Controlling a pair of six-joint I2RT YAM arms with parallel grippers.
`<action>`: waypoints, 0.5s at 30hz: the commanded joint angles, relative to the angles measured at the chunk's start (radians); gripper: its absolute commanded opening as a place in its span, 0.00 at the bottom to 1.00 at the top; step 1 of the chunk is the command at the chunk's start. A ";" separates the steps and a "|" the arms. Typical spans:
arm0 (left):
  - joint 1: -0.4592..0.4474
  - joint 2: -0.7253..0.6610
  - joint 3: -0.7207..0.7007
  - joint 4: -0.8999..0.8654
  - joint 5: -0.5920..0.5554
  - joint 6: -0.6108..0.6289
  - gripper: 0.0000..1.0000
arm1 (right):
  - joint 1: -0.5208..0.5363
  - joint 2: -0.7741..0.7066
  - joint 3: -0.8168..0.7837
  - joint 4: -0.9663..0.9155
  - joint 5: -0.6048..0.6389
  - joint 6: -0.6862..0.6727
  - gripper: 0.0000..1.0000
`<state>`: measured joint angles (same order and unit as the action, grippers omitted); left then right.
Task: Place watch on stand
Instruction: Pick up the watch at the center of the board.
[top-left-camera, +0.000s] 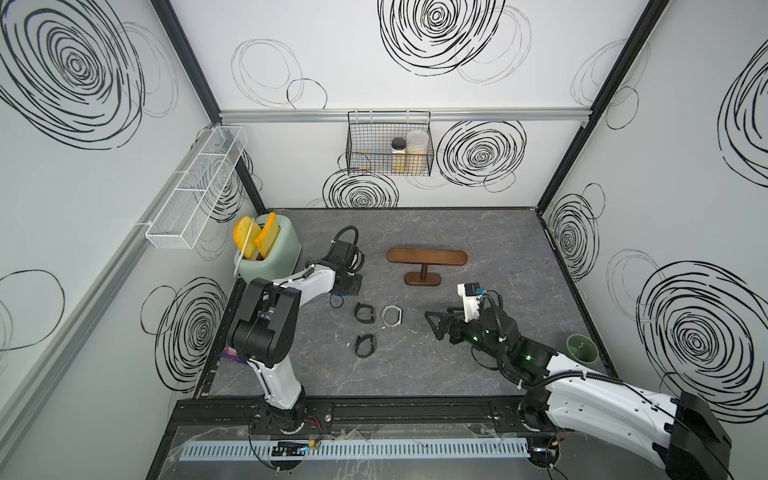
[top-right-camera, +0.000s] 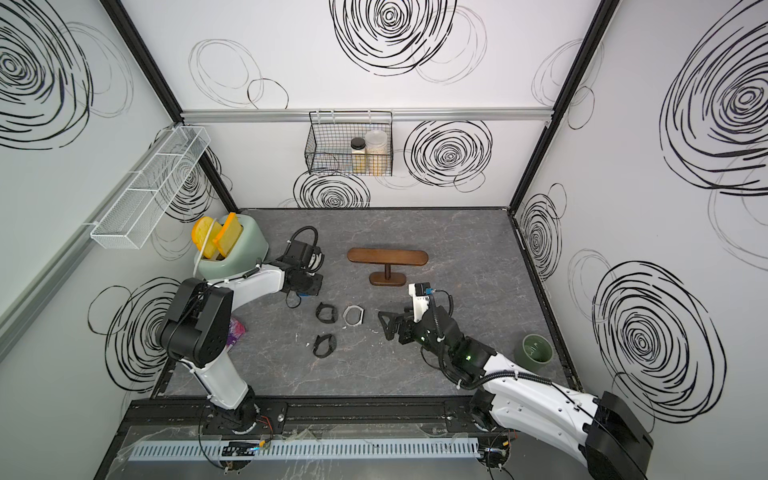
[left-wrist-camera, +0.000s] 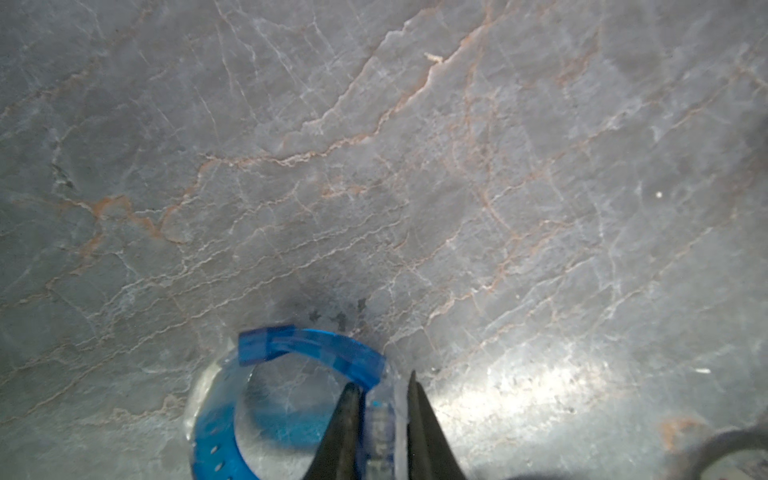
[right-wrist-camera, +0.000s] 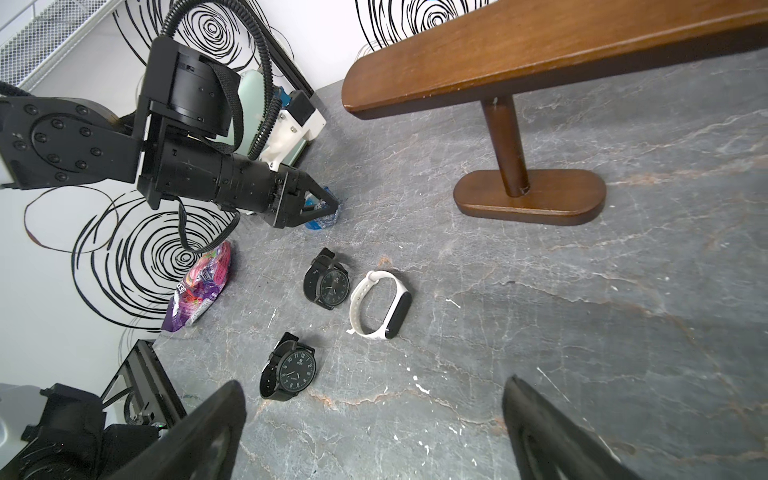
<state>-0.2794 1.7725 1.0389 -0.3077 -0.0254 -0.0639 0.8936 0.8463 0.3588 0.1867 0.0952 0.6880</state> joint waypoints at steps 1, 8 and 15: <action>0.005 -0.045 0.012 -0.039 0.032 -0.015 0.05 | 0.005 -0.006 0.006 -0.013 0.021 -0.008 0.98; -0.003 -0.298 0.028 -0.132 0.223 -0.100 0.00 | -0.004 -0.012 0.069 -0.072 0.070 -0.130 0.98; -0.003 -0.488 -0.015 -0.144 0.649 -0.190 0.00 | -0.089 0.005 0.102 -0.031 -0.045 -0.196 0.98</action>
<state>-0.2798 1.3083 1.0401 -0.4263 0.3721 -0.1921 0.8341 0.8463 0.4198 0.1406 0.1059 0.5400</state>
